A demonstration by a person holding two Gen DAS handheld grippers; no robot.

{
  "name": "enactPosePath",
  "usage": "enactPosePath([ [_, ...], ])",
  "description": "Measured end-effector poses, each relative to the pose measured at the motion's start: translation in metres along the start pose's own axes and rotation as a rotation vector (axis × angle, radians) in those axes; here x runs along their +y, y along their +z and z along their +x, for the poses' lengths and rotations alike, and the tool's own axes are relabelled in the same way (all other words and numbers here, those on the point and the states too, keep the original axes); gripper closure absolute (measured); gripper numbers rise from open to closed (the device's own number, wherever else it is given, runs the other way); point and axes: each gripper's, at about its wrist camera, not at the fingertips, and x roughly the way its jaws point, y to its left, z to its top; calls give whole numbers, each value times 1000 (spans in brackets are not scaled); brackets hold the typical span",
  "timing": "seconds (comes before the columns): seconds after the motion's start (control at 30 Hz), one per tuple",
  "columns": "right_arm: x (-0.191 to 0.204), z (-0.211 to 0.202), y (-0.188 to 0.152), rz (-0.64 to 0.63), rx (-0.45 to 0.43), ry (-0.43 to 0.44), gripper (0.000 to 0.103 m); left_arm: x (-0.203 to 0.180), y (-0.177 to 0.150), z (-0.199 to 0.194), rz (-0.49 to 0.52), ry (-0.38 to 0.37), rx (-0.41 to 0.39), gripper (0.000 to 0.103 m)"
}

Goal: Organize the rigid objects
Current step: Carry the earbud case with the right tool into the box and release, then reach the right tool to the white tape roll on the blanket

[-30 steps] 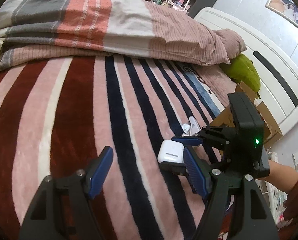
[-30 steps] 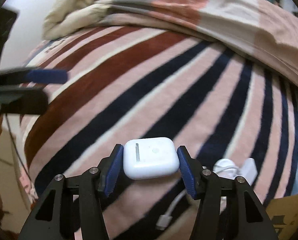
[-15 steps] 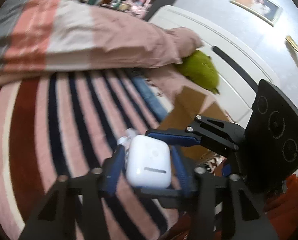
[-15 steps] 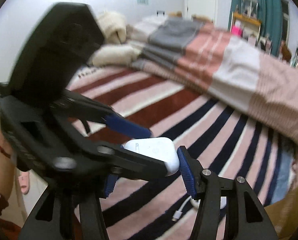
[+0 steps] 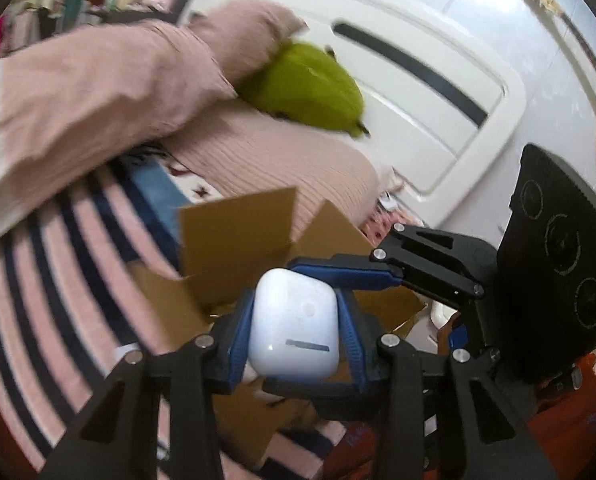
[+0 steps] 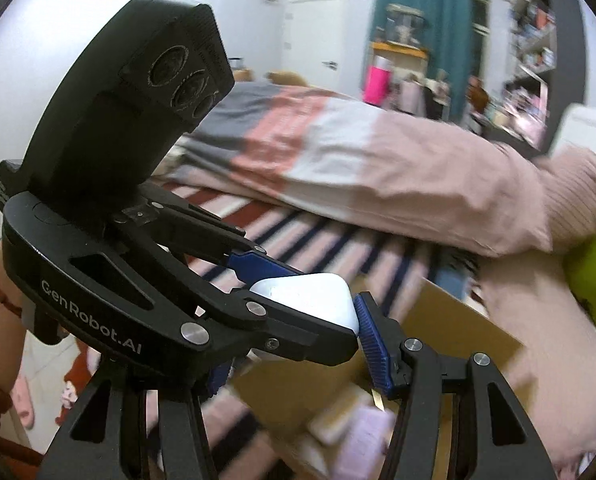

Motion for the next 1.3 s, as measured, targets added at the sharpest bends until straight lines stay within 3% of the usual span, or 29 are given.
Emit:
enactPosePath([
  [0.17, -43, 6, -21, 102, 128, -30, 51, -9, 12, 48, 4, -7, 118, 62],
  [0.2, -47, 7, -23, 117, 145, -31, 51, -9, 12, 52, 4, 4, 125, 58],
  [0.23, -51, 9, -26, 130, 166, -35, 50, -9, 12, 52, 3, 24, 124, 45],
  [0.27, -54, 12, -29, 137, 190, -43, 42, -8, 12, 49, 1, 40, 112, 35],
  [0.3, -56, 13, -31, 141, 199, -54, 38, -7, 12, 43, -2, 51, 95, 34],
  [0.37, -57, 9, -31, 136, 185, -65, 36, -2, 10, 24, -9, 70, 56, 34],
  [0.47, -47, 2, -23, 119, 136, -38, 36, 8, 0, -18, -29, 159, -21, 34],
  [0.7, 26, -1, 17, 21, 23, 151, 36, 52, -65, -117, -133, 395, -190, 24],
  [0.87, 101, 49, 29, -61, 90, 278, 36, 94, -126, -148, -233, 484, -237, 24],
  [0.97, 130, 86, 17, -79, 162, 282, 36, 114, -155, -147, -269, 492, -237, 24],
  [1.07, 139, 127, -4, -64, 229, 208, 36, 131, -181, -135, -297, 469, -221, 24],
  [1.17, 131, 159, -27, -80, 260, 54, 38, 139, -194, -128, -312, 432, -216, 24],
  [1.3, 109, 174, -49, -107, 294, -108, 56, 147, -205, -117, -323, 405, -205, 24],
])
